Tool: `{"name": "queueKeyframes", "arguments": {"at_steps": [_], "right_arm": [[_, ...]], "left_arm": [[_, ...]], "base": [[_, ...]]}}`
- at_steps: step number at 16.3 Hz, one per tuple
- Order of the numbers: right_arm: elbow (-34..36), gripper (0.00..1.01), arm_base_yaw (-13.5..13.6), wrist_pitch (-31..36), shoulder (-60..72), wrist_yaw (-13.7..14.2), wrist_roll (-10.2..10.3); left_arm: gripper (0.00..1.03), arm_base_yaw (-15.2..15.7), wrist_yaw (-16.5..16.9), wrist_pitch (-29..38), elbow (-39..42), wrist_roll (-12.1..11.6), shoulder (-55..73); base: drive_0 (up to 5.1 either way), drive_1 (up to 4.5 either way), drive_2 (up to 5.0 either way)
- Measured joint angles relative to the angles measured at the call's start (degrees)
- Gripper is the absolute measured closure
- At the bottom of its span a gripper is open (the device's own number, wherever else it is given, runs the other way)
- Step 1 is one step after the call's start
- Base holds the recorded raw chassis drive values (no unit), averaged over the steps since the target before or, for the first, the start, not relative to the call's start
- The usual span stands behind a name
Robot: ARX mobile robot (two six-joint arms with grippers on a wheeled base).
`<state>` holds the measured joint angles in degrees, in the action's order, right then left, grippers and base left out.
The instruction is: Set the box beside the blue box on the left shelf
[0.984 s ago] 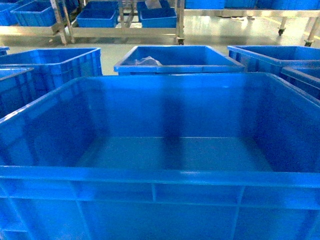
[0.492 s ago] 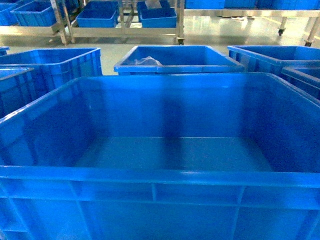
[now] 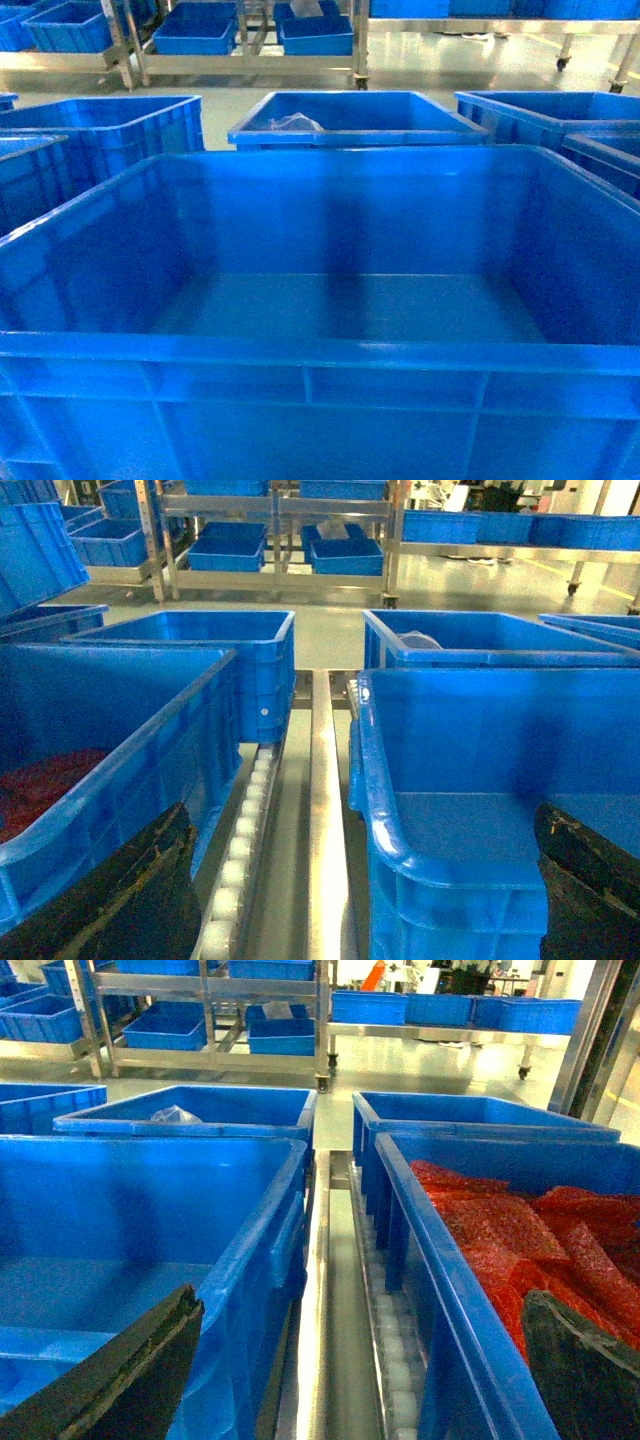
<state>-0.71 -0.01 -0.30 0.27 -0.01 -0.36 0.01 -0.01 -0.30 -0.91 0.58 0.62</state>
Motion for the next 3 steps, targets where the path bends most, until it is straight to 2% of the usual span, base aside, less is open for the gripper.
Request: {"name": "queueKeyframes", "arguments": {"at_steps": [3], "right_arm": [[0.0, 0.03, 0.0, 0.0, 0.0, 0.0, 0.0]], "left_arm": [[0.05, 0.0, 0.0, 0.0, 0.0, 0.0, 0.0]], "base": [[0.0, 0.00, 0.0]]}}
